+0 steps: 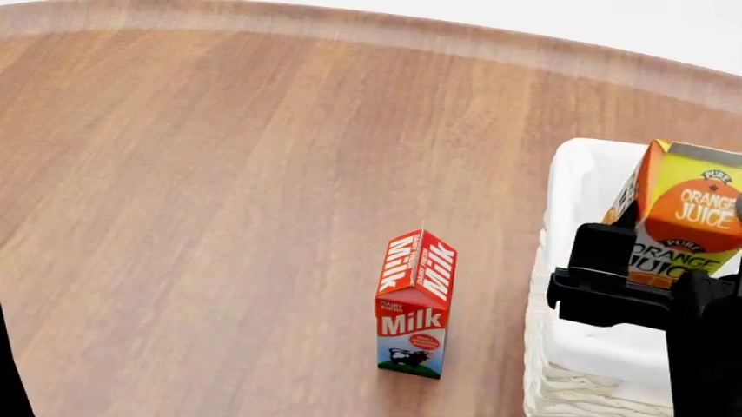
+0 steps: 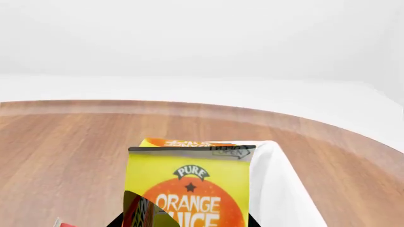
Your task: Pick up the orange juice, and put it in the basket.
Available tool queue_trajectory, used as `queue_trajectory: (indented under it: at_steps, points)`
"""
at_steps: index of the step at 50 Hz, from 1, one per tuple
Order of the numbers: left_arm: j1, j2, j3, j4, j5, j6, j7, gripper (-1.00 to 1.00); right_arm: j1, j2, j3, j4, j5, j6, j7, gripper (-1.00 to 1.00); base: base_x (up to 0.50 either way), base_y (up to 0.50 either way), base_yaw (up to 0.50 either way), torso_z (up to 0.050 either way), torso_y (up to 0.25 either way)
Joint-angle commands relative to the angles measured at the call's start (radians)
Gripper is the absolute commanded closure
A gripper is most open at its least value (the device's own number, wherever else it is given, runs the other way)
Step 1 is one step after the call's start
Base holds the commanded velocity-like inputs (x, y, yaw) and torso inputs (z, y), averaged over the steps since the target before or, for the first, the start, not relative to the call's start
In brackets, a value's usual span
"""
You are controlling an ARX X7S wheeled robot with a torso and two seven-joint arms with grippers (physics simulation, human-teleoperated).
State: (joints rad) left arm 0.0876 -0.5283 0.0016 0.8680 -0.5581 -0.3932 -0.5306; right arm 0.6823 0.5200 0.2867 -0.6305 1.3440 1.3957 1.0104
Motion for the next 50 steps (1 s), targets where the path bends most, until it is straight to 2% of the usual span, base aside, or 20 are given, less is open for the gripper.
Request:
queue_trajectory:
  at_steps: [1, 10, 20, 32, 50]
  points:
    - [0.003, 0.027, -0.033, -0.001, -0.014, 0.021, 0.03, -1.0, 0.021, 0.003, 0.035, 0.058, 0.022, 0.02, -0.001, 1.0, 0.0, 0.0, 0.0, 0.0, 0.01]
    - [0.006, 0.026, -0.031, -0.002, -0.013, 0.026, 0.03, -1.0, 0.03, 0.008, 0.031, 0.115, 0.046, 0.019, 0.01, 1.0, 0.0, 0.0, 0.0, 0.0, 0.0]
    - [0.005, 0.024, -0.028, -0.008, -0.012, 0.029, 0.029, -1.0, 0.138, 0.047, -0.062, 0.216, 0.024, 0.057, 0.024, 1.0, 0.0, 0.0, 0.0, 0.0, 0.001]
    - [0.0, 0.021, -0.024, -0.012, -0.014, 0.028, 0.025, -1.0, 0.202, 0.083, -0.187, 0.297, -0.061, 0.044, -0.036, 1.0, 0.0, 0.0, 0.0, 0.001, 0.001]
    - [0.0, 0.017, -0.023, -0.015, -0.018, 0.033, 0.023, -1.0, 0.245, 0.092, -0.229, 0.402, -0.082, 0.01, -0.073, 1.0, 0.0, 0.0, 0.0, 0.0, 0.001]
